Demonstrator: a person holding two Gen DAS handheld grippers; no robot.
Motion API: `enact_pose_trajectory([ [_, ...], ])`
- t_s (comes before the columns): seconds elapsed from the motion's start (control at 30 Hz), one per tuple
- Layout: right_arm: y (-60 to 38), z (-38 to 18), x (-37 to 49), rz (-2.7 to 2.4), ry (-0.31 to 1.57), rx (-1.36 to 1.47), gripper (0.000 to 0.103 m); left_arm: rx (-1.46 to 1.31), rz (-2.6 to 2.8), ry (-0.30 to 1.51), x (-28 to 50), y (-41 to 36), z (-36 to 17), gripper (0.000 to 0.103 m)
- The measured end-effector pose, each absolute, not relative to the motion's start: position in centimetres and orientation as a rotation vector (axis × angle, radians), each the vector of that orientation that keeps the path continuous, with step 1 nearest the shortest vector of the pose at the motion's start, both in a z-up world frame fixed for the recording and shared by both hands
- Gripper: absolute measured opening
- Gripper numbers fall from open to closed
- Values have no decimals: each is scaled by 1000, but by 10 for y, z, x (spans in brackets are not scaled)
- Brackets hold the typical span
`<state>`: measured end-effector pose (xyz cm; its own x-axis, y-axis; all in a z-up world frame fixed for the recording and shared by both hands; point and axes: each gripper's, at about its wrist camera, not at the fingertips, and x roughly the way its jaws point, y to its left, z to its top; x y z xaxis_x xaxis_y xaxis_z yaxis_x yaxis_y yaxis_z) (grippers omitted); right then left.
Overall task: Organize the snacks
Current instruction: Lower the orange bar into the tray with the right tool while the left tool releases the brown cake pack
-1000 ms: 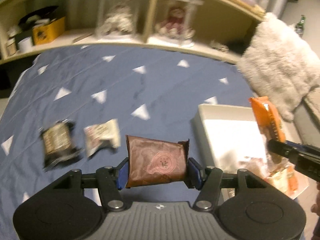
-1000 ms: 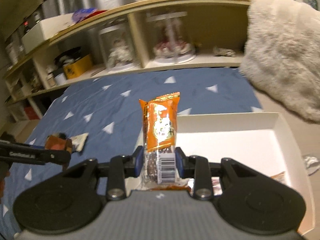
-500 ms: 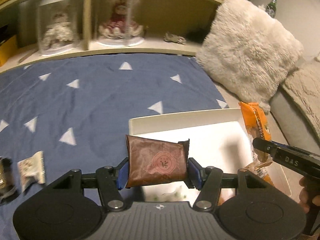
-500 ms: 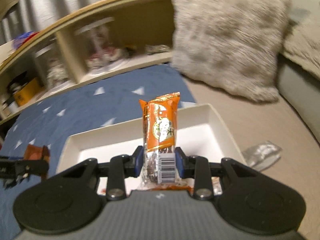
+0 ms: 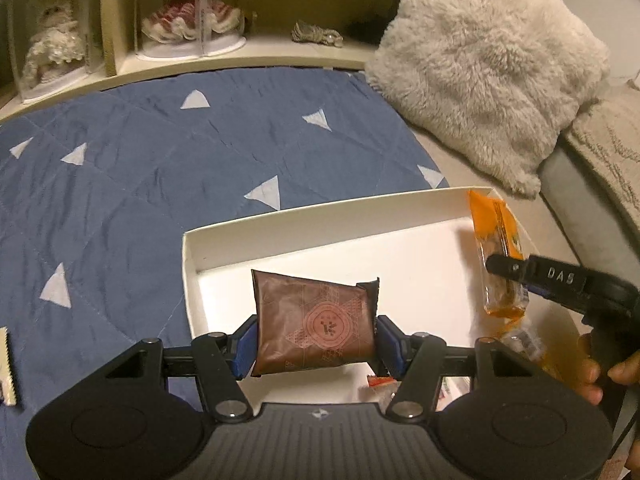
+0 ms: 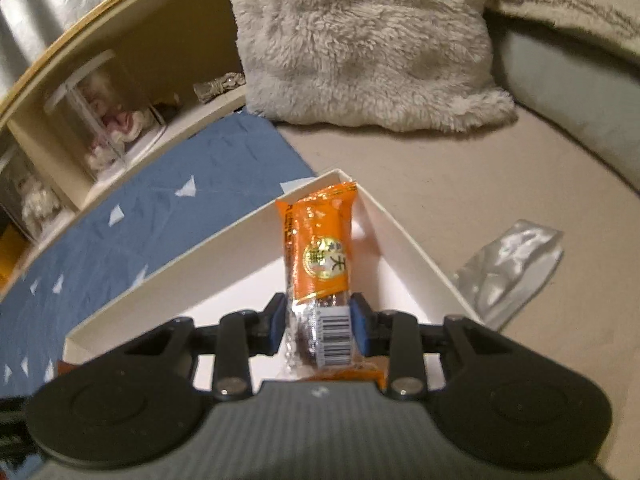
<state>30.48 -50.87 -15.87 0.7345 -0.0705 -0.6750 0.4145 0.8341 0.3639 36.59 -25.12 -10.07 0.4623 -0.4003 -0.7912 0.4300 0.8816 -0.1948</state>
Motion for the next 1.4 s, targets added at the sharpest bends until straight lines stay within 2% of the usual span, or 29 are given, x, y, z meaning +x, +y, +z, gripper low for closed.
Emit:
enact_pose_trajectory([
  [0.23,-492,-173,321,-178,791,540,47,104,-540,983,378,-262,-112,62],
  [0.3,-488,-169,321,-176,780,510,63,123,-530,991,382,-263,-116,63],
  [0.37,-484,-163,321,-201,767,468,69,122,-520,1005,384,-263,-120,63],
  [0.6,-483,-155,322,-220,761,342,71,177,-530,1063,378,-260,-129,64],
  [0.77,-480,-159,319,-211,788,331,71,117,-505,1083,369,-256,-127,65],
  [0.83,-479,-158,318,-210,792,319,71,96,-497,1090,368,-256,-125,70],
  [0.87,-479,-158,317,-213,792,315,71,90,-493,1092,367,-256,-124,76],
  [1.03,-482,-153,310,-227,788,301,72,97,-482,1084,361,-258,-117,86],
  [1.4,-480,-140,293,-220,770,265,74,99,-467,1070,354,-254,-104,88],
])
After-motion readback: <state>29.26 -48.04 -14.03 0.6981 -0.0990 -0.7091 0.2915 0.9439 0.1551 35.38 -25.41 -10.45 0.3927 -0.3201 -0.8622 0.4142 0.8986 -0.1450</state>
